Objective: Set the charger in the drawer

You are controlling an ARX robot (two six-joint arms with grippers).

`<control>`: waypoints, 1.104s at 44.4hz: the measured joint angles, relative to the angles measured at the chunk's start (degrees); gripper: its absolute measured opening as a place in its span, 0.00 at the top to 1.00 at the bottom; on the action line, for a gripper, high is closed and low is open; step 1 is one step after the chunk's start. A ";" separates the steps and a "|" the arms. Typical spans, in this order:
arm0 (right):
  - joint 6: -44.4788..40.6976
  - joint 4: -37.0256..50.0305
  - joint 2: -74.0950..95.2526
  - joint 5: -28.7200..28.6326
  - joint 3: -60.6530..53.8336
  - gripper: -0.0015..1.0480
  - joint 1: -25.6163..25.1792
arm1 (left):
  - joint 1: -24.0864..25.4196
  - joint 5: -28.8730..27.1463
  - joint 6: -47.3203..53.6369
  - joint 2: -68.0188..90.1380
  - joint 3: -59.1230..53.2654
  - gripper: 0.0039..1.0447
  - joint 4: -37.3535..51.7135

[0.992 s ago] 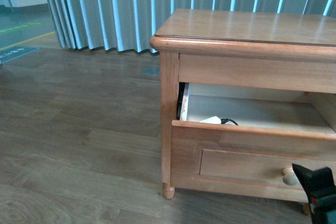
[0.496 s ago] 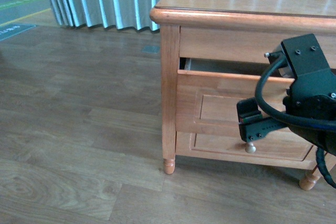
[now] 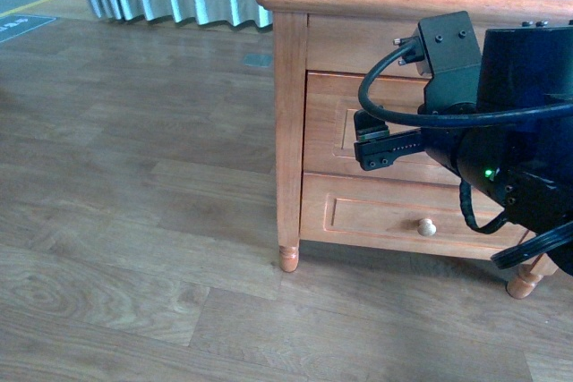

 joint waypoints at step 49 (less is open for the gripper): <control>4.76 -0.85 -32.74 -7.58 -28.52 0.08 -5.46 | 0.00 0.00 0.00 -0.02 0.00 0.06 0.00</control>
